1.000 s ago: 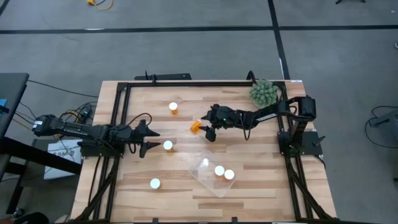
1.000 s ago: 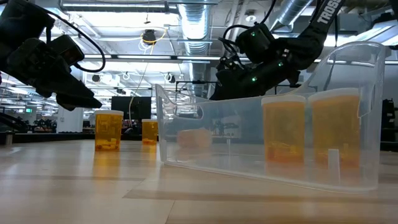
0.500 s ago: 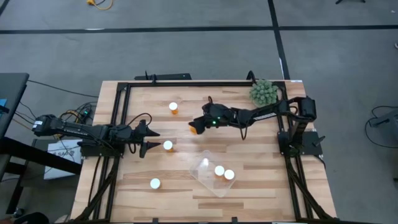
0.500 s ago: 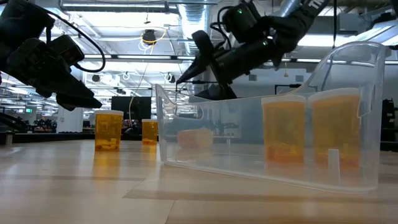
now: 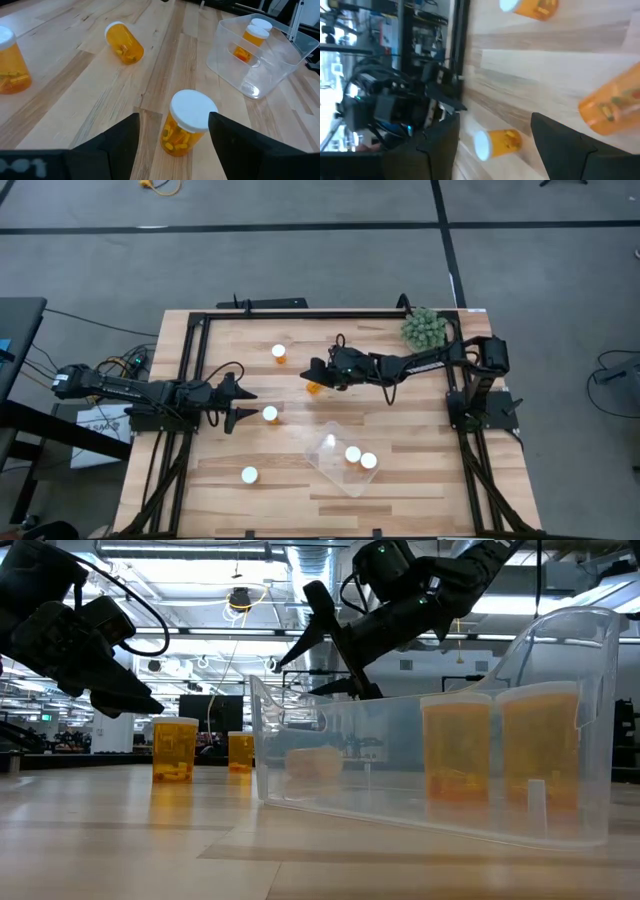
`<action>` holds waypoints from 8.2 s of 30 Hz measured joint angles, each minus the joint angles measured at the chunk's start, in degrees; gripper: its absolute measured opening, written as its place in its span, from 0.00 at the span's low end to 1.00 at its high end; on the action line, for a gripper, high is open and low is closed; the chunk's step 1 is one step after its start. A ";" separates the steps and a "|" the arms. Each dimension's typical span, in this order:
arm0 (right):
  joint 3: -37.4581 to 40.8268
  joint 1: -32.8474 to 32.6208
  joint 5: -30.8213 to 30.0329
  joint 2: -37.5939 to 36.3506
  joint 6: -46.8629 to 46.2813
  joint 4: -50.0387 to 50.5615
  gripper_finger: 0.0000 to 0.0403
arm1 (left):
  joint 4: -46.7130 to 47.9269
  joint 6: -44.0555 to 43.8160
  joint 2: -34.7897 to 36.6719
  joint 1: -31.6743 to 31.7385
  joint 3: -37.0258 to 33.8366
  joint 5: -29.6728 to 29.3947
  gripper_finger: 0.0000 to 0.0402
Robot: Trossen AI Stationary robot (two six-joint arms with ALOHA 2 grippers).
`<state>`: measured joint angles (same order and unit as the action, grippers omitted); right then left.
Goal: Pick and place pill bottles into a basket
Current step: Put the orange pill bottle into the transparent container
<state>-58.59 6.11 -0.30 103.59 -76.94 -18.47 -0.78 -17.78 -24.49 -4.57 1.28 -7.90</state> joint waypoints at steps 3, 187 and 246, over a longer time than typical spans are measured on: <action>0.02 -0.02 0.03 0.00 -0.25 2.83 0.59 | 0.00 0.00 0.00 0.00 0.00 0.00 0.56; -28.06 12.79 -1.89 12.00 27.36 61.82 0.59 | -0.02 0.00 0.00 -0.01 -0.04 0.00 0.56; -39.41 7.07 -2.37 11.47 47.87 49.73 0.43 | -0.02 0.00 0.00 0.00 -0.07 0.00 0.56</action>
<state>-98.00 13.18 -2.68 115.06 -29.07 31.26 -0.80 -17.78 -24.49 -4.57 1.21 -7.90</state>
